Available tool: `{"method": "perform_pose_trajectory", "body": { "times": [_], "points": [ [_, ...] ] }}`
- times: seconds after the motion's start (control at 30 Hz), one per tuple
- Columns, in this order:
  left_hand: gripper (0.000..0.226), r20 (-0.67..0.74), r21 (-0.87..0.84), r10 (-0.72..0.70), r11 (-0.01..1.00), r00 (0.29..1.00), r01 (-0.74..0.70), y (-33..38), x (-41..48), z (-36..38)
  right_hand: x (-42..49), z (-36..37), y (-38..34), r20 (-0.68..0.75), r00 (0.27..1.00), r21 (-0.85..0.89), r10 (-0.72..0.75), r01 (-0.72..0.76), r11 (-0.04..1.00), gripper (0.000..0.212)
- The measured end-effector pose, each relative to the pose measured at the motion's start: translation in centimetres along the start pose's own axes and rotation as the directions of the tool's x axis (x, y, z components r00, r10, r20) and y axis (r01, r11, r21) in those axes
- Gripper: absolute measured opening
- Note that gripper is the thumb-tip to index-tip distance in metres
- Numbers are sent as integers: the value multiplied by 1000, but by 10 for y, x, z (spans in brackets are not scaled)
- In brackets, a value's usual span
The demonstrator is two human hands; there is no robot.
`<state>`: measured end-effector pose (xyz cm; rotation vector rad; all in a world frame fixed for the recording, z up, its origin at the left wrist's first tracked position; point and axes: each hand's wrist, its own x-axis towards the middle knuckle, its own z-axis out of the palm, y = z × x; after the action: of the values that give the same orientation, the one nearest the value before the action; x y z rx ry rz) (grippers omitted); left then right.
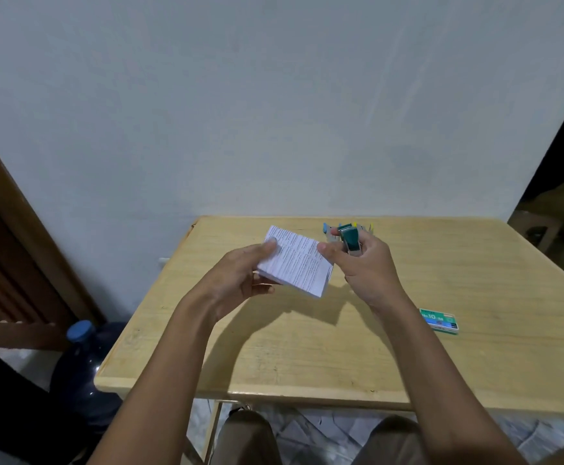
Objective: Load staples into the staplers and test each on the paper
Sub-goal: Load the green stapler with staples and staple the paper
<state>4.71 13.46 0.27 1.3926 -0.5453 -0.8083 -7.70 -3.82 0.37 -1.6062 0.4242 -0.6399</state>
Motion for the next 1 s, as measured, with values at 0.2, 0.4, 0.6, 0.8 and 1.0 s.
{"method": "perform_pose_trajectory", "body": {
  "times": [0.2,0.4,0.6,0.8,1.0],
  "points": [
    [24,-163,39,136,991,977,-131,-3,2,6,-12,4,4,118,989,-8,84,-84,996,15],
    [30,-204,-187,56,978,977,-95,-15,1,22,-20,10,4,76,990,53,115,-119,991,7],
    [25,-238,-380,11,919,971,-104,-27,0,37,-23,13,5,30,990,96,138,-140,985,8],
    [21,-215,-439,15,892,977,-110,-33,-2,51,-25,19,9,-25,984,143,178,-173,975,14],
    [14,-292,-300,63,941,954,-154,-38,-2,56,-30,18,6,-7,989,98,146,-145,985,8]
  ]
}}
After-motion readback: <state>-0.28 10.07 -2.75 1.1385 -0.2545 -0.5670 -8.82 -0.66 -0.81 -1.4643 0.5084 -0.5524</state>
